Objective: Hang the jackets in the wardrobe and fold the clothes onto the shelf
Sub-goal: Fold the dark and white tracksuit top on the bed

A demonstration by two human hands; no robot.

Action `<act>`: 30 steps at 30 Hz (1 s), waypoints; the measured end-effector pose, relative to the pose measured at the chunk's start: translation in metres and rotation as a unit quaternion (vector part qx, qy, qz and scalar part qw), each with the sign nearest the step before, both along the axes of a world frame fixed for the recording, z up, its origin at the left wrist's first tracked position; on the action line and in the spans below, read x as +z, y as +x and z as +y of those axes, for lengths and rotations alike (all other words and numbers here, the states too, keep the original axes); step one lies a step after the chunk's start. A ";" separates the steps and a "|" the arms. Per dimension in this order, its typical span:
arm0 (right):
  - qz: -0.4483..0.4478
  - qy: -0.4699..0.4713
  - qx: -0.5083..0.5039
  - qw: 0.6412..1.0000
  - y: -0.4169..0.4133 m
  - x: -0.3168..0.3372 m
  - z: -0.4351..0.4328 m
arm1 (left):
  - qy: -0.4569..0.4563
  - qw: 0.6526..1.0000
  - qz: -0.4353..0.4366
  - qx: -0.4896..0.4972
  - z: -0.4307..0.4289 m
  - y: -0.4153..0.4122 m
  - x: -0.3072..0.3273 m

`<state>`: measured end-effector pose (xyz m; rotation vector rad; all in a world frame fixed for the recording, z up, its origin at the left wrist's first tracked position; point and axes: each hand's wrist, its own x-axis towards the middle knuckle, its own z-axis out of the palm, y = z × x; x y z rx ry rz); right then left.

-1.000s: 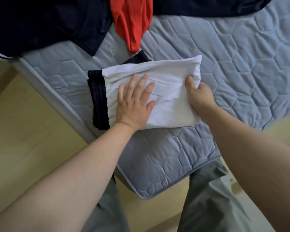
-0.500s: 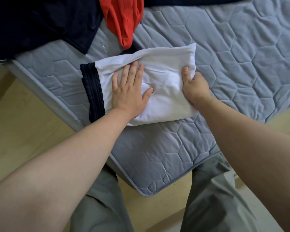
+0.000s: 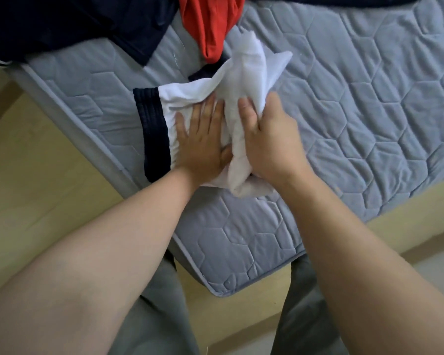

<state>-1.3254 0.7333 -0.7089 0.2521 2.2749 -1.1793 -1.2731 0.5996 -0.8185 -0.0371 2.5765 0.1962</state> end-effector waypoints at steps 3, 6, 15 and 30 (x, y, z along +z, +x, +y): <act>-0.041 -0.121 -0.018 0.992 0.008 0.031 -0.045 | 0.286 0.935 -0.020 0.208 -0.020 -0.003 0.018; -0.011 -0.079 0.054 0.995 0.015 0.029 -0.079 | 0.338 0.832 0.068 0.435 -0.056 0.008 0.051; -0.268 -0.159 0.011 0.950 0.022 -0.024 -0.154 | 0.569 0.555 -0.091 0.600 -0.121 0.064 0.069; 0.055 0.187 -0.013 0.981 -0.009 -0.093 -0.114 | 0.295 0.746 -0.122 0.584 -0.113 0.064 0.021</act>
